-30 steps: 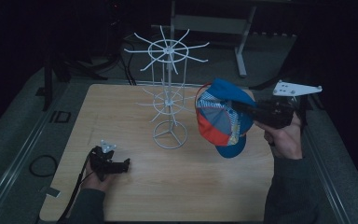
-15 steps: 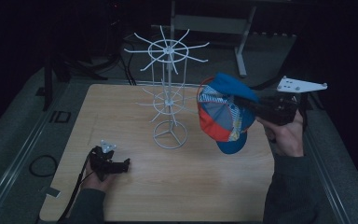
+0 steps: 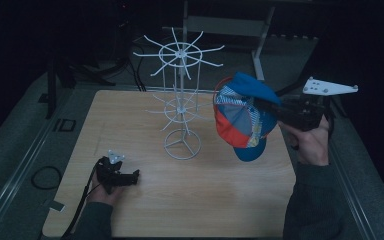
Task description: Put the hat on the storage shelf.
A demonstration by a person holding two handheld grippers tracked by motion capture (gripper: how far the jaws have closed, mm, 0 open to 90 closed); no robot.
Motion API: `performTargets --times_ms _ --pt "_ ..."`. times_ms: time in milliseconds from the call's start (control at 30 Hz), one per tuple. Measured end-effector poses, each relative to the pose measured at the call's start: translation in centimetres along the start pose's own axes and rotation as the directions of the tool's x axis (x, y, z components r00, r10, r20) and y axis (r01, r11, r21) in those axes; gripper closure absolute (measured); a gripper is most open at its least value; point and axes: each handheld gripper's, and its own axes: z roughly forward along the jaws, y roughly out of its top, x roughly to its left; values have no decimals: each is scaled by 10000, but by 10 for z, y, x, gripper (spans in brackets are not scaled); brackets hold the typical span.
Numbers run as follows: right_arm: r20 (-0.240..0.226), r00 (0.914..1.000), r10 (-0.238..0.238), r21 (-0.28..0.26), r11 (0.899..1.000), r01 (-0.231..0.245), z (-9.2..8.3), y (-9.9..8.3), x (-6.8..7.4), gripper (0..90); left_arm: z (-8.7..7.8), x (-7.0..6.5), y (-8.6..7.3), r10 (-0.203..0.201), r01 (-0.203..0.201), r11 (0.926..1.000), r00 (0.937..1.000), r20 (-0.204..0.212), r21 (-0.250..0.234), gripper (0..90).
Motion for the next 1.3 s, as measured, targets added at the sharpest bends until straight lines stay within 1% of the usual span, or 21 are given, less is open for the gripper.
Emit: performTargets --times_ms 200,333,633,800,1033,1300 --pt "29 10000 -11 -103 9999 11 -3 4 0 882 0 0 0 6 -6 10000 10000 0 4 2" --pt "75 9999 -78 -307 9995 81 -7 11 1 882 0 0 0 -1 1 10000 10000 0 1 2" --pt "235 9997 -119 -390 9992 128 -13 18 -1 882 0 0 0 0 0 10000 10000 1 1 2" --pt "316 9994 -128 -540 9984 145 -17 22 -2 882 0 0 0 5 -5 10000 10000 -1 4 2" --pt "305 9994 -176 -672 9975 197 -18 27 0 882 0 0 0 1 -1 10000 10000 -2 1 2" --pt "222 9997 -128 -990 9950 149 -17 33 0 882 0 0 0 2 -2 10000 10000 0 5 2"
